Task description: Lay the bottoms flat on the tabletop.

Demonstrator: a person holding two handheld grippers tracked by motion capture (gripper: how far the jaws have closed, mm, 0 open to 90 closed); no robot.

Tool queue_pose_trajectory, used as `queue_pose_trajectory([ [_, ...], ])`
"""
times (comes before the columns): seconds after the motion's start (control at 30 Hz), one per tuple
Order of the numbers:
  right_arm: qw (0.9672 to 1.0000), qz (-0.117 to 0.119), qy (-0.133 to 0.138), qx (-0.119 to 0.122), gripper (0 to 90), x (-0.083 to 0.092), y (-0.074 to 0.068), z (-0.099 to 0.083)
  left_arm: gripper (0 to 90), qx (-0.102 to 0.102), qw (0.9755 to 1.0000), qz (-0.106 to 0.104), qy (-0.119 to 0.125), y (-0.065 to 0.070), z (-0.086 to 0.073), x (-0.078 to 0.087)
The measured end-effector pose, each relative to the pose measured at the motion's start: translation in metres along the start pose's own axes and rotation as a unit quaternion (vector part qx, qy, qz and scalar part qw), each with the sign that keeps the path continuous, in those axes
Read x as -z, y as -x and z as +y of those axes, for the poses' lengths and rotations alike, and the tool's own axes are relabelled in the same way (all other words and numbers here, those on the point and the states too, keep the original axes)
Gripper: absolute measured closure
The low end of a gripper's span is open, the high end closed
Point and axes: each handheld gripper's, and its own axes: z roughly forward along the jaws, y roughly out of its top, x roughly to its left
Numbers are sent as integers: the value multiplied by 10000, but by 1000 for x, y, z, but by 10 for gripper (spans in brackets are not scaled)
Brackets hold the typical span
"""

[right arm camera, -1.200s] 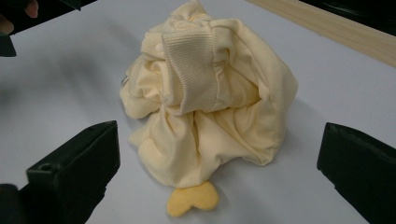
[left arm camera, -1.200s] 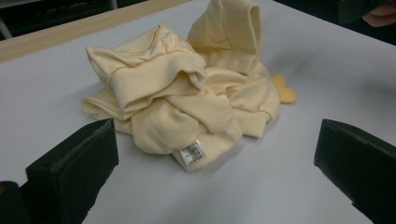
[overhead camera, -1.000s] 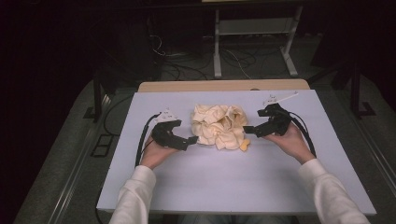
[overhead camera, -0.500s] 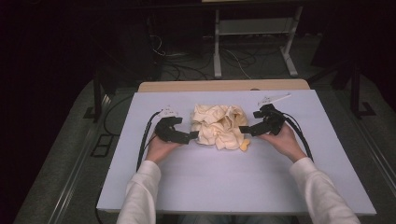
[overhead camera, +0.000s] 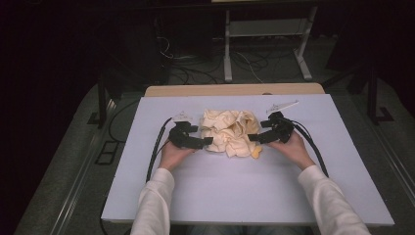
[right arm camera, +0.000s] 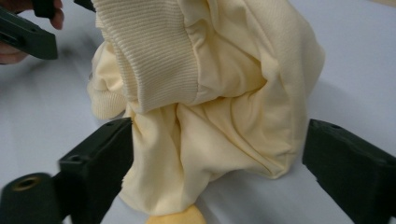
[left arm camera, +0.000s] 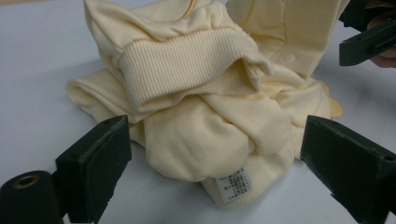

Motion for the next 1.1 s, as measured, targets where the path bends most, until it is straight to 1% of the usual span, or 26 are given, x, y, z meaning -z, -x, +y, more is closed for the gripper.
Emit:
queue_pose_trajectory([
  [0.1, 10000, 23, -38, -12, 152, -5, 1, -1, 145, 49, 10000, -24, 19, -2, -1, -2],
  [0.2, 9999, -2, -110, 10, 193, -9, 1, -3, 203, 55, 9999, 103, -19, -3, -2, -4],
  [0.27, 9999, -11, -136, -10, 239, -11, 2, -4, 252, 77, 9998, 160, -83, -3, -3, -6],
  [0.33, 9999, 48, -150, -18, 291, -13, 3, -6, 290, 82, 9997, 162, -134, -4, -4, -8],
  [0.37, 9998, 39, -196, -9, 309, -15, 3, -7, 311, 99, 9997, 171, -159, -4, -5, -10],
  [0.4, 9997, 44, -242, -17, 347, -16, 4, -8, 328, 99, 9997, 171, -159, -4, -5, -10],
  [0.43, 9996, 84, -275, 0, 406, -18, 4, -9, 360, 148, 9997, 95, -193, -5, -6, -12],
  [0.47, 9996, 84, -275, 0, 406, -18, 4, -9, 387, 148, 9997, 95, -193, -5, -6, -12],
  [0.5, 9996, 89, -285, -21, 486, -20, 4, -11, 423, 200, 9996, 13, -223, -6, -8, -15],
  [0.53, 9995, 93, -296, -10, 527, -21, 4, -12, 447, 199, 9995, -9, -230, -6, -8, -16],
  [0.6, 9992, 59, -400, 66, 614, -23, 4, -14, 495, 177, 9996, 7, -236, -5, -8, -18],
  [0.67, 9990, 113, -433, 46, 691, -23, 4, -14, 551, 120, 9997, 2, -195, -3, -8, -18],
  [0.7, 9989, 135, -438, 41, 739, -23, 4, -14, 580, 123, 9997, 15, -191, -3, -8, -18],
  [0.77, 9989, 168, -428, 34, 795, -24, 3, -14, 633, 261, 9995, -22, -165, -4, -8, -18],
  [0.8, 9989, 170, -425, 38, 810, -24, 3, -14, 661, 305, 9994, -32, -149, -5, -8, -18],
  [0.87, 9990, 168, -417, -4, 830, -24, 2, -13, 744, 297, 9995, 38, -107, -3, -7, -17],
  [0.93, 9990, 210, -385, -103, 838, -21, 3, -12, 814, 207, 9996, 151, -86, 1, -3, -16],
  [1.0, 9992, 216, -320, -107, 841, -17, 2, -9, 846, 115, 9996, 209, -150, 4, 1, -14],
  [1.03, 9994, 201, -257, -75, 842, -13, 1, -7, 851, 54, 9995, 232, -200, 5, 3, -13],
  [1.1, 9997, 199, -89, -106, 843, -4, 1, -3, 856, -17, 9993, 266, -247, 7, 8, -10],
])
